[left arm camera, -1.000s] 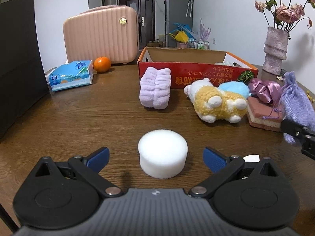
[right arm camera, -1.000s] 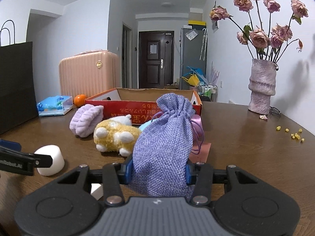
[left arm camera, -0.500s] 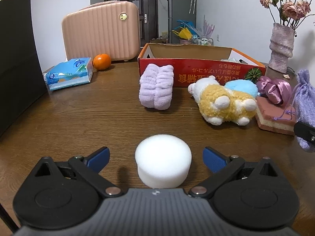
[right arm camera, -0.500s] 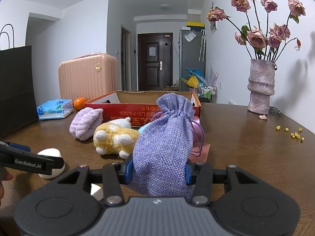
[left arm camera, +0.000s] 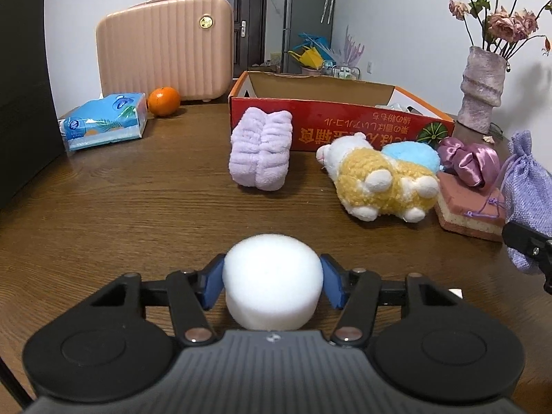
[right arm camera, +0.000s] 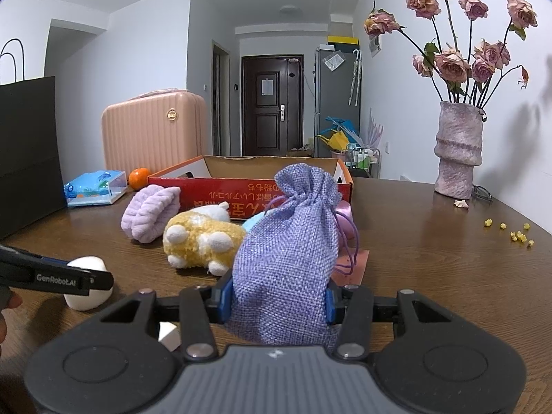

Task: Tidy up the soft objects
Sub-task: 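Close the left tool on the white round sponge while the right tool lifts the sachet, then carry the white sponge and purple sachet over the cardboard box with both tools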

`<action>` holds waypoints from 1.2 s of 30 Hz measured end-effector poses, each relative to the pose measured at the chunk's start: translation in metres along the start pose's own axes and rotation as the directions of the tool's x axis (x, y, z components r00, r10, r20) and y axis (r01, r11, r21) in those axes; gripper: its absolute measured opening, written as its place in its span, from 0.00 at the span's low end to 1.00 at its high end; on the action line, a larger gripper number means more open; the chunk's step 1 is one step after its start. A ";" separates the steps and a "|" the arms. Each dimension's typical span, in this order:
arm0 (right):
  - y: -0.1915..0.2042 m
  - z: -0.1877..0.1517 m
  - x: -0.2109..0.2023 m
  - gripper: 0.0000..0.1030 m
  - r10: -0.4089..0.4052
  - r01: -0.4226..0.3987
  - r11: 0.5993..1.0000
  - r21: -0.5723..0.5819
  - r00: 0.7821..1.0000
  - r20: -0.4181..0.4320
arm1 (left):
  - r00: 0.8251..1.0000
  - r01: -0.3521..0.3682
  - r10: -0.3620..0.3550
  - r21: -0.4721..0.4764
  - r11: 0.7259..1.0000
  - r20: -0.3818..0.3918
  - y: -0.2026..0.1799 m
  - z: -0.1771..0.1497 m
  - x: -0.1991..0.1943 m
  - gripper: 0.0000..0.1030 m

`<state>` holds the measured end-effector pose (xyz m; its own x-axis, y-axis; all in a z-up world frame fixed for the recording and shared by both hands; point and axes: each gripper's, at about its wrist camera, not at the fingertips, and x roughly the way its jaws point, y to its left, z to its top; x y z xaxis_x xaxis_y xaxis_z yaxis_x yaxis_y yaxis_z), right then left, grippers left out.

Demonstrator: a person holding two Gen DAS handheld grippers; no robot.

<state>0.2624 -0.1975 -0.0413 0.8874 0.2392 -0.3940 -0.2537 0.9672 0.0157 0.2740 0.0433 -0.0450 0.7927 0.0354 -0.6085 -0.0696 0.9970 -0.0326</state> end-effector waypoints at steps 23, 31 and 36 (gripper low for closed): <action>0.002 0.002 -0.003 0.45 0.006 -0.006 1.000 -0.006 1.000 0.016 | 0.996 -0.016 0.016 0.000 1.000 0.083 0.001 0.005 -0.019 0.55; 0.002 0.009 -0.007 0.45 0.002 -0.002 1.000 -0.014 1.000 0.031 | 0.993 -0.012 0.011 0.006 1.000 0.118 0.001 0.013 -0.029 0.55; 0.003 0.016 -0.008 0.45 0.003 -0.002 1.000 -0.023 0.999 0.046 | 0.989 -0.007 0.006 0.008 1.000 0.145 -0.001 0.020 -0.036 0.55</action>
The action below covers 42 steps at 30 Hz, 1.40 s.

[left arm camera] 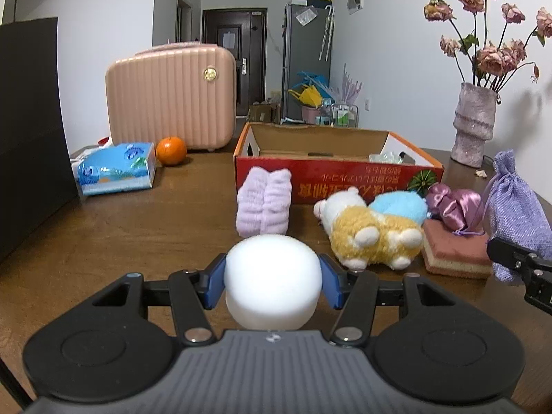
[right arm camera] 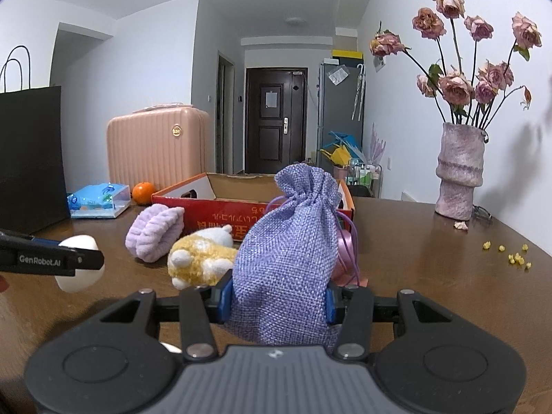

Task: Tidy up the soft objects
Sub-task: 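Carry the white sponge and purple sachet over the cardboard box with both tools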

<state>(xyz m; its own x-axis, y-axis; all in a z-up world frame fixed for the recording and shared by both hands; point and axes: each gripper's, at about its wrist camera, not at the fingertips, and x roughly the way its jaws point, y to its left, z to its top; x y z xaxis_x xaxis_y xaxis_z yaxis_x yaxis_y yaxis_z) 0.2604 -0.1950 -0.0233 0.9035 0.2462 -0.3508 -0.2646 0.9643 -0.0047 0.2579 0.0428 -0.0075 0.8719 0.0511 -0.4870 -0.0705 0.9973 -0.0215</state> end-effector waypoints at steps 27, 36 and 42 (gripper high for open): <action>-0.001 0.047 0.015 0.45 -0.005 0.009 0.999 -0.047 0.996 0.085 | 0.992 0.014 -0.017 0.024 1.000 0.127 -0.012 0.051 -0.001 0.55; 0.000 0.064 0.032 0.46 -0.004 0.011 0.998 -0.065 0.994 0.107 | 0.988 0.028 -0.029 0.010 1.000 0.154 -0.014 0.069 0.010 0.54; 0.000 0.074 0.045 0.46 -0.003 0.010 0.998 -0.066 0.993 0.117 | 0.987 0.031 -0.030 -0.006 1.000 0.161 -0.016 0.079 0.021 0.54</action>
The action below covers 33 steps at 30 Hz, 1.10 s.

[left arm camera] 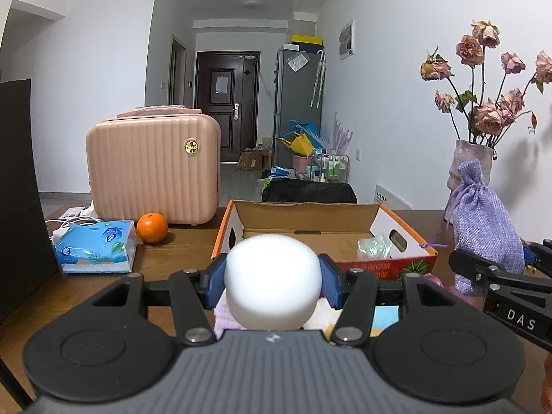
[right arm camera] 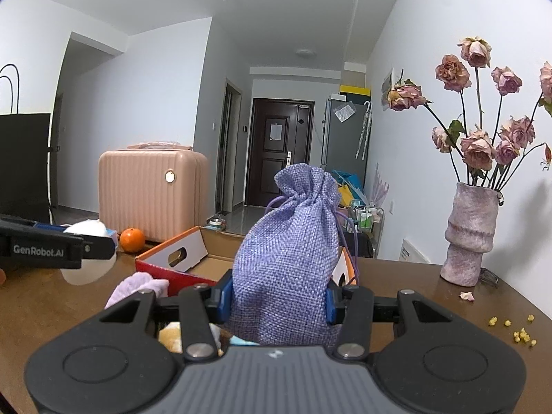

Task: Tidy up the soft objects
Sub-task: 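Carry the white sponge and purple sachet over the cardboard box with both tools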

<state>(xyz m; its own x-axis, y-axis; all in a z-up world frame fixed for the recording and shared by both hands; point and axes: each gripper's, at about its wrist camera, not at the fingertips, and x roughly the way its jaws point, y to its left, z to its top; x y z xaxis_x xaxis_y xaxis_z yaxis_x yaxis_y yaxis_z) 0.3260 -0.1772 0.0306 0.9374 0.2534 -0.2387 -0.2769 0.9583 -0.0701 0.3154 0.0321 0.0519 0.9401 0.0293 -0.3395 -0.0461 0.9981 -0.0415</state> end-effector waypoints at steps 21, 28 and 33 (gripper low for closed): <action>-0.014 0.019 0.067 0.46 0.008 -0.006 0.999 0.034 0.999 -0.037 | 0.999 -0.001 0.003 -0.058 0.998 0.039 -0.006 0.039 0.057 0.54; -0.019 0.027 0.082 0.46 0.008 -0.007 1.000 0.015 0.999 -0.049 | 0.998 0.005 -0.001 -0.064 0.998 0.061 -0.011 0.053 0.080 0.54; -0.021 0.031 0.092 0.46 0.007 -0.007 1.000 0.001 0.998 -0.056 | 0.998 0.012 -0.008 -0.064 0.998 0.061 -0.013 0.058 0.094 0.54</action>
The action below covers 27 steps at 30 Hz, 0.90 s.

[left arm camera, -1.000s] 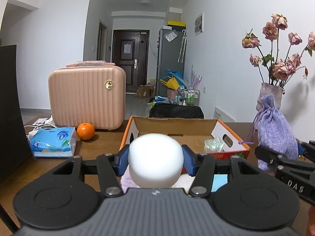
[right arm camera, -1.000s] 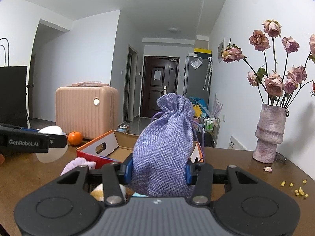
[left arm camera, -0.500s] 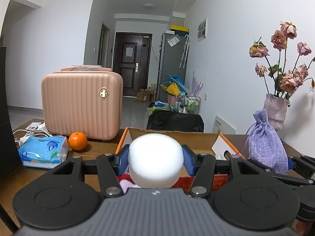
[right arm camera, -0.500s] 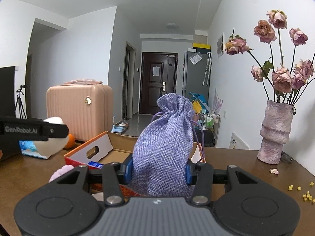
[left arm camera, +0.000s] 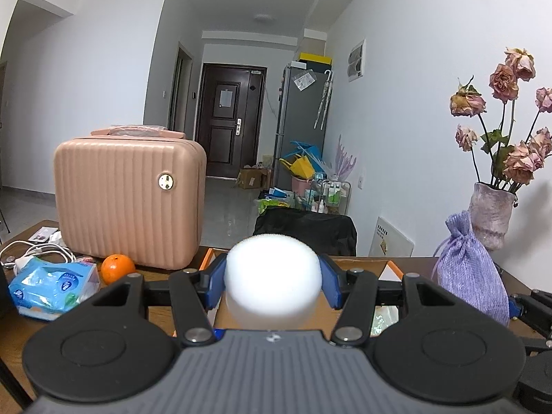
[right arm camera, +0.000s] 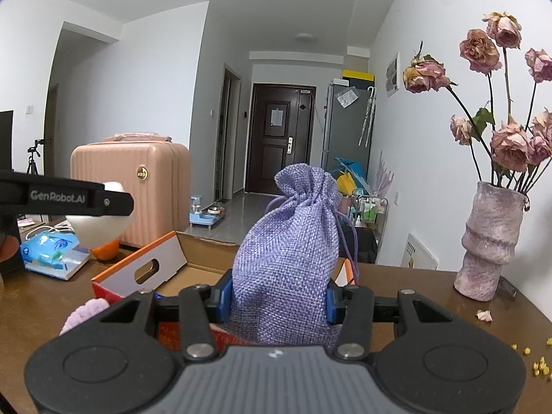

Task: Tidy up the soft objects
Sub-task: 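Carry the white sponge and purple sachet over the cardboard box with both tools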

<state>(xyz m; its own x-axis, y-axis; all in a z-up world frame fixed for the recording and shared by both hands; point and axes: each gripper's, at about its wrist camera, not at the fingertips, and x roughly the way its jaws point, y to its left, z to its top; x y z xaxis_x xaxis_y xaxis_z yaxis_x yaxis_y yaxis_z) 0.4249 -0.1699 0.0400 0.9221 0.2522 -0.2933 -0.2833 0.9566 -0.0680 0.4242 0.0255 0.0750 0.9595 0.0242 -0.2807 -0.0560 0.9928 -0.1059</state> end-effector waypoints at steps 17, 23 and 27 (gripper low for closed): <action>-0.009 0.022 0.046 0.46 -0.007 0.007 0.999 -0.044 1.000 -0.006 | 1.000 -0.015 0.016 0.013 1.000 -0.019 0.006 0.006 0.046 0.54; -0.010 0.027 0.059 0.46 -0.011 0.011 0.998 -0.062 1.000 -0.008 | 0.999 -0.024 0.025 0.017 1.000 -0.026 0.008 0.009 0.062 0.54; -0.013 0.029 0.071 0.46 -0.007 0.006 0.997 -0.071 1.000 -0.025 | 0.999 -0.034 0.035 0.022 0.999 -0.037 0.008 0.008 0.073 0.54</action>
<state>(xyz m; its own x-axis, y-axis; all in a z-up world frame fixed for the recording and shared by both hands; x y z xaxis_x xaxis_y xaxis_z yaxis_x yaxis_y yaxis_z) 0.5019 -0.1605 0.0482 0.9173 0.2415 -0.3166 -0.2961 0.9453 -0.1367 0.4960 0.0363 0.0614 0.9460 0.0541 -0.3196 -0.0825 0.9937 -0.0758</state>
